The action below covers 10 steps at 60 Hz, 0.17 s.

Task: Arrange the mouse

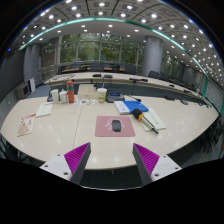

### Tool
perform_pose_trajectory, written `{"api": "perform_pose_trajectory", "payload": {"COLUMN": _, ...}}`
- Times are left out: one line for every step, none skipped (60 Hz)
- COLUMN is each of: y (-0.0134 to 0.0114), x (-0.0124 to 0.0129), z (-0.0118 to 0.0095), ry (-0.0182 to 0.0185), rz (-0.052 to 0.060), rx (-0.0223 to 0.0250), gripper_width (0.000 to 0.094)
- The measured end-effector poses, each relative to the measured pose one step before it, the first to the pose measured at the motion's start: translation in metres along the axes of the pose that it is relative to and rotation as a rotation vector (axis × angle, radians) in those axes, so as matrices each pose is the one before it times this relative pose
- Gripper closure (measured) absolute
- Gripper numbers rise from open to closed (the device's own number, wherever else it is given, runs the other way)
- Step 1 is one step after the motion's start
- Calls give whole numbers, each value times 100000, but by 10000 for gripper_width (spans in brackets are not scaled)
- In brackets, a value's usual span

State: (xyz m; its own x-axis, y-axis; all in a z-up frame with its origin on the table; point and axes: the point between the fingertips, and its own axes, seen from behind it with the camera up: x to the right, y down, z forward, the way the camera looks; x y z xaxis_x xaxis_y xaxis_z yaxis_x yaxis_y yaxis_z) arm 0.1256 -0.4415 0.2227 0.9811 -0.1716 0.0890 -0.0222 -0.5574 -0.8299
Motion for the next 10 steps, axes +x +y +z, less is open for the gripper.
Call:
{"api": "perform_pose_trajectory", "payload": {"y": 141, "x": -92, "z": -140, "ry": -283, "rz": 145, "rx": -211, "gripper_width": 82}}
{"api": "perform_pose_trajectory", "payload": {"y": 223, "x": -224, "z": -102, "ry": -373, "rz": 260, "rx": -215, "gripper_width": 81}}
{"api": "perform_pose_trajectory", "payload": {"y": 99, "x": -102, "z": -101, "ry": -368, "rz": 413, "rx": -225, "gripper_width": 81}}
{"api": "perform_pose_trajectory", "payload": {"y": 118, "x": 49, "z": -171, "ry": -45, "rz": 200, "rx": -158, "gripper_width": 80}}
{"api": "perform_pose_trajectory", "payload": {"y": 67, "x": 49, "z": -64, "ry": 105, "rz": -6, "rx": -23, "gripper_width": 81}}
{"api": "perform_pose_trajectory", "payload": {"y": 89, "x": 51, "z": -39, "ry": 202, "rz": -197, "rx": -24, "gripper_width": 80}}
{"api": "perform_pose_trajectory", "payload": {"y": 41, "x": 54, "z": -51, "ry": 250, "rz": -356, "rx": -29, "gripper_width": 79}}
{"api": "perform_pose_trajectory", "payload": {"y": 58, "x": 71, "z": -74, "ry": 243, "rz": -400, "rx": -49, "gripper_width": 80}}
{"api": "perform_pose_trajectory", "payload": {"y": 45, "x": 71, "z": -58, "ry": 194, "rz": -317, "rx": -54, "gripper_width": 79}}
{"api": "perform_pose_trajectory", "payload": {"y": 0, "x": 59, "z": -50, "ry": 142, "rz": -188, "rx": 16, "gripper_width": 79}}
